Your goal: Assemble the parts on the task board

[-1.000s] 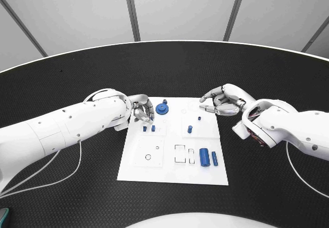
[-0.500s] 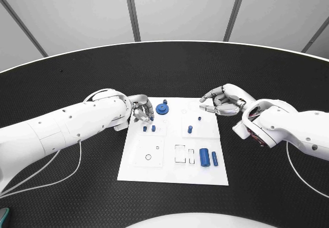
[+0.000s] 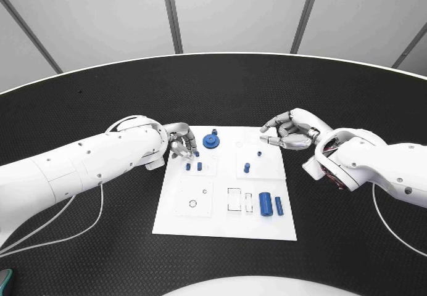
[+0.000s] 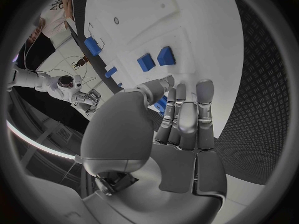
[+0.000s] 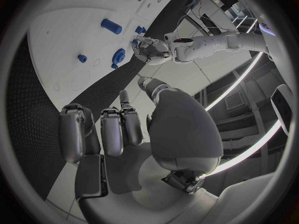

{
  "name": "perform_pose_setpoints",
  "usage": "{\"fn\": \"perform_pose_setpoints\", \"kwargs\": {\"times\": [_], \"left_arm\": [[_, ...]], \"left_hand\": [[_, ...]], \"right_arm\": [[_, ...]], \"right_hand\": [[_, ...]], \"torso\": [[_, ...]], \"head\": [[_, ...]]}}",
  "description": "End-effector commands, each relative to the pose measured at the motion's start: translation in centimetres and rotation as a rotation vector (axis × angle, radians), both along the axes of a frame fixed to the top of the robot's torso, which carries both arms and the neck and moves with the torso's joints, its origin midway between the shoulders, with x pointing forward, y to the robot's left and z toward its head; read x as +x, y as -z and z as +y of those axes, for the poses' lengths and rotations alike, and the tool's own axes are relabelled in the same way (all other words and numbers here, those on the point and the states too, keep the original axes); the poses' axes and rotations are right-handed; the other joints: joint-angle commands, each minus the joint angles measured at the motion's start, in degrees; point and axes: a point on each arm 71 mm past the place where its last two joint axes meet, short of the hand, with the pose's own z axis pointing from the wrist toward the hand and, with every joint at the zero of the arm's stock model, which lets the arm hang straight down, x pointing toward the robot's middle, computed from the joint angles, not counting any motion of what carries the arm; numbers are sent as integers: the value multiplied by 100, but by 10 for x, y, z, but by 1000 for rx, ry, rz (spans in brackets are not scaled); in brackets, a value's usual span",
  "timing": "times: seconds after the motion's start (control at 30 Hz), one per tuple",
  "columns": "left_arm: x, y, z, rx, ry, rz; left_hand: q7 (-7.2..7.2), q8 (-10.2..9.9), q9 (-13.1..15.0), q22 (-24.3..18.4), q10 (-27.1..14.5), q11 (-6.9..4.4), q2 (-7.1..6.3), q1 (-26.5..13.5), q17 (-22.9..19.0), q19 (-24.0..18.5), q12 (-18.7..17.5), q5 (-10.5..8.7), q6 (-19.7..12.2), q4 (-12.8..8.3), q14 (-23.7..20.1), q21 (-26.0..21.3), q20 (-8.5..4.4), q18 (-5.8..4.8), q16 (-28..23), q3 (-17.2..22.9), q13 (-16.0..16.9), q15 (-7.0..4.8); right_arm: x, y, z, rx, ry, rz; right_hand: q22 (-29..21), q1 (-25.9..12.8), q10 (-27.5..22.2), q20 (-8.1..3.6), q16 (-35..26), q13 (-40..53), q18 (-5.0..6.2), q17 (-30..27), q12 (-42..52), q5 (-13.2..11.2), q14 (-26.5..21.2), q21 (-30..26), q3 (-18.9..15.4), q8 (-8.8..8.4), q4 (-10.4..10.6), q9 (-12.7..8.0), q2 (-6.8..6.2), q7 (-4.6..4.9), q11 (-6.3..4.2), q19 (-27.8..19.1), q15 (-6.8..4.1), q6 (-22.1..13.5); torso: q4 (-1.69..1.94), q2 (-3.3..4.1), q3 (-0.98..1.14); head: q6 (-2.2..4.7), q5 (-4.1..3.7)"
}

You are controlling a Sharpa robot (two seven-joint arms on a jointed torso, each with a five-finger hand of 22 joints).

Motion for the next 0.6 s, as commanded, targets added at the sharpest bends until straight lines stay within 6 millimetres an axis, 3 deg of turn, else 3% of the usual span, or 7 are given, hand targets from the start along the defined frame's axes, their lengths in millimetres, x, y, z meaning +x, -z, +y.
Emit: {"fn": "perform_pose_setpoints", "kwargs": {"times": [0.03,0.17,0.2,0.3,0.5,0.57,0.6], "left_arm": [[1,-1,6,-5,-13,-12],[1,-3,18,-34,-38,-29],[1,-4,22,-49,-49,-35],[1,-7,37,-109,-91,-46],[-3,-17,65,-320,-208,-15],[-6,-20,74,-416,-260,11],[-7,-21,77,-459,-284,20]], "left_hand": [[0,-31,-7,-28,-3,36,-67,4,-17,-35,-32,-16,-35,-34,-27,-44,1,6,12,4,-10,31],[9,-42,-13,-168,-28,46,-26,57,-235,-127,-45,-5,-38,-67,-145,-114,12,36,-54,40,-17,40],[19,-44,-16,-389,-72,63,-15,69,-556,-276,-73,-7,-28,-84,-322,-233,21,77,-169,57,-32,52],[28,-58,-25,-421,-99,75,26,138,-1019,-336,-98,1,-28,-145,-580,-264,28,86,-353,126,-54,57],[31,-58,-29,-435,-74,76,31,117,-1586,-399,-98,-7,3,-168,-870,-295,25,88,-605,153,-71,54],[32,-56,-32,-473,-49,74,41,105,-2223,-495,-96,6,32,-186,-1241,-372,17,89,-940,168,-86,49],[33,-58,-35,-490,-45,78,49,105,-2479,-535,-99,16,42,-198,-1385,-406,14,88,-1088,172,-95,46]], "right_arm": [[2,1,-3,-4,7,2],[5,2,-8,-13,21,0],[6,2,-10,-22,22,-4],[8,2,-13,-82,6,-31],[9,3,-11,-292,-69,-105],[9,4,-9,-386,-96,-132],[9,5,-8,-426,-107,-142]], "right_hand": [[242,7,-441,-50,-129,139,113,345,-628,32,317,-51,61,45,-17,-11,15,1,-26,37,-54,-68],[-4,113,-1497,-80,-347,-1276,167,-41,-2287,33,206,-244,216,92,-87,-10,-14,-10,-51,-65,-84,-68],[-214,223,-2291,-91,-446,-2268,214,-206,-3510,37,156,-403,348,126,-150,2,-29,-22,-58,-161,-99,-30],[-493,380,-2341,-105,-619,-3382,268,-411,-4778,-152,123,-652,759,209,-302,30,-107,-15,-36,-255,-103,77],[-651,498,-2264,-66,-702,-4645,297,-457,-6069,-301,132,-812,998,274,-554,51,-128,-13,20,-258,-45,253],[-647,505,-2238,-61,-716,-4892,294,-458,-6299,-458,134,-819,1037,275,-595,46,-122,-33,22,-247,-44,295],[-659,508,-2210,-58,-723,-5054,297,-455,-6438,-694,136,-837,1098,262,-613,35,-120,-42,27,-247,-42,307]], "torso": [[2,0,-2],[-2,-15,-6],[-3,-23,-8],[-7,-39,-8],[-25,-71,-13],[-26,-89,-27],[-25,-94,-32]], "head": [[6,-8],[19,-17],[24,-22],[55,-62],[111,-212],[123,-269],[139,-300]]}}
